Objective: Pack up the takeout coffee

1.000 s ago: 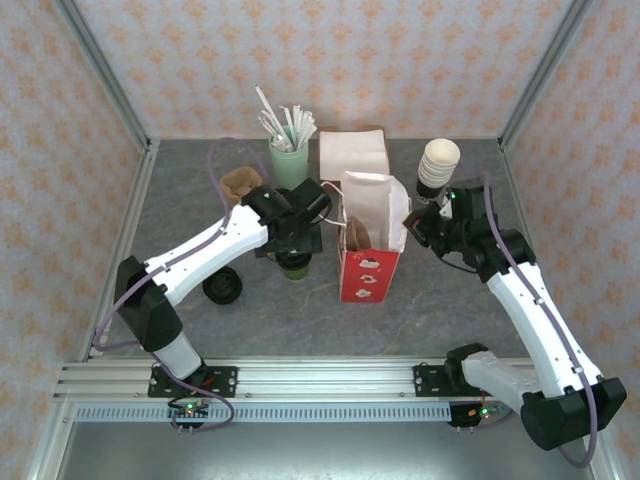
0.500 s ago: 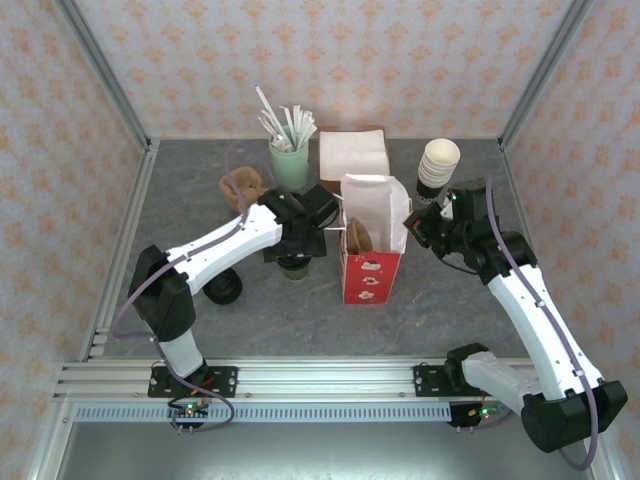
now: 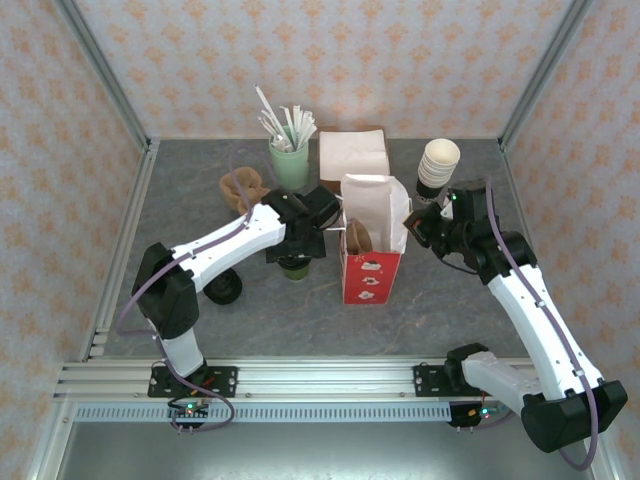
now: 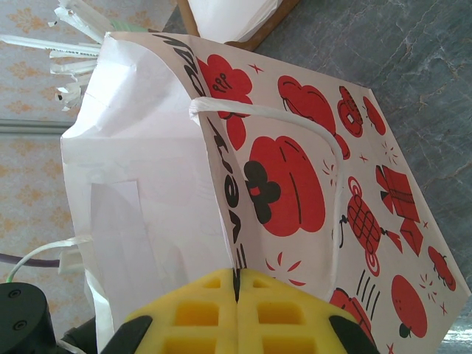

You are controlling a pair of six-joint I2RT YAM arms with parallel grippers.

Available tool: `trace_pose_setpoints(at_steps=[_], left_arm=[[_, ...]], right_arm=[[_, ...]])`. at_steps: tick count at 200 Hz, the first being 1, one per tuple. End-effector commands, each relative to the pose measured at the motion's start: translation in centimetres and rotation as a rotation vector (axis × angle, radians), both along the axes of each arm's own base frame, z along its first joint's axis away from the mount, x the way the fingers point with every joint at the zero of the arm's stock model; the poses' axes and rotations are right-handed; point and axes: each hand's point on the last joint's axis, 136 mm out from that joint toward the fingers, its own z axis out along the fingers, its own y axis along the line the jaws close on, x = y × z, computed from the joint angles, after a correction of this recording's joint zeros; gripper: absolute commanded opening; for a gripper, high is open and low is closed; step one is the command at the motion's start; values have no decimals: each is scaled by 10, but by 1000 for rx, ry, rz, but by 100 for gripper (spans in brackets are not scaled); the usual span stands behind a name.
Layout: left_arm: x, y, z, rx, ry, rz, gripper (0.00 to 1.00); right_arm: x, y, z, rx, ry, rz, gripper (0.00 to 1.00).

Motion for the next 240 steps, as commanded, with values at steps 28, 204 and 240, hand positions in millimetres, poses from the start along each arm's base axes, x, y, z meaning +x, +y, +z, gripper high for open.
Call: trace_pose_setpoints(at_steps=[28, 204, 240], left_arm=[[7, 16, 1, 53, -8, 34, 86], [9, 12, -24, 8, 24, 20, 82], [7, 14, -27, 25, 40, 17, 75]], right_arm=[[0, -2, 3, -5, -23, -15, 0], [-1, -3, 8, -4, -30, -19, 0], [-1, -3, 8, -1, -30, -19, 0]])
